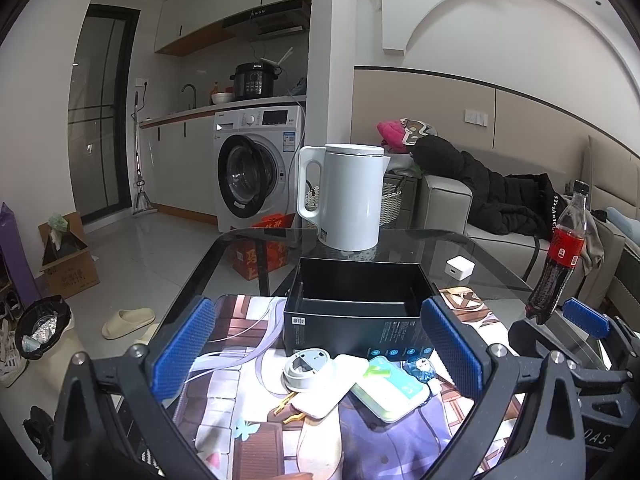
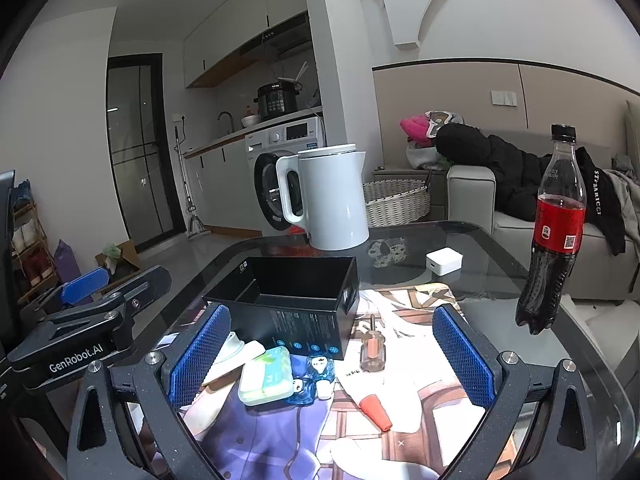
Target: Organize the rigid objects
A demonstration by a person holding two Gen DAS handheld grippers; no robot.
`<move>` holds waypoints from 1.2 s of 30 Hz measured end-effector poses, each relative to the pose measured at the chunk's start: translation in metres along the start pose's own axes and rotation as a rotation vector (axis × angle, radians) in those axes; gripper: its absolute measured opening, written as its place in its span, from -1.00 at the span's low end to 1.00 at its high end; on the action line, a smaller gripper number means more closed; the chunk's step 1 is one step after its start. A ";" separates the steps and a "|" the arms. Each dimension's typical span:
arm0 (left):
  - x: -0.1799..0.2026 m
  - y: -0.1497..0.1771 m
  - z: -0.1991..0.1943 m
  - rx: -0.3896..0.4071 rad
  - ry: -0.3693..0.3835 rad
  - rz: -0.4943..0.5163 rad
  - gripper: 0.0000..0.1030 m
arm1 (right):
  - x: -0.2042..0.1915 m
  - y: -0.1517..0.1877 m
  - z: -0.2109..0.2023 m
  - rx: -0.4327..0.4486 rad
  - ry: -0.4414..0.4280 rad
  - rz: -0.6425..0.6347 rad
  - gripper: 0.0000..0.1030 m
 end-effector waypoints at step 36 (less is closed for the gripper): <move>-0.002 0.003 0.006 -0.020 -0.019 -0.008 1.00 | -0.003 0.003 0.002 -0.017 -0.006 0.002 0.99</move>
Point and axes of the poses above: each gripper's, at about its wrist camera, not at the fingertips, and z roughly the way its jaws point, x to its right, y to its underside, the point moved 3 cm from there along z, roughly the way its jaws point, and after that the axes turned 1 degree about -x, right-handed, at the moved point
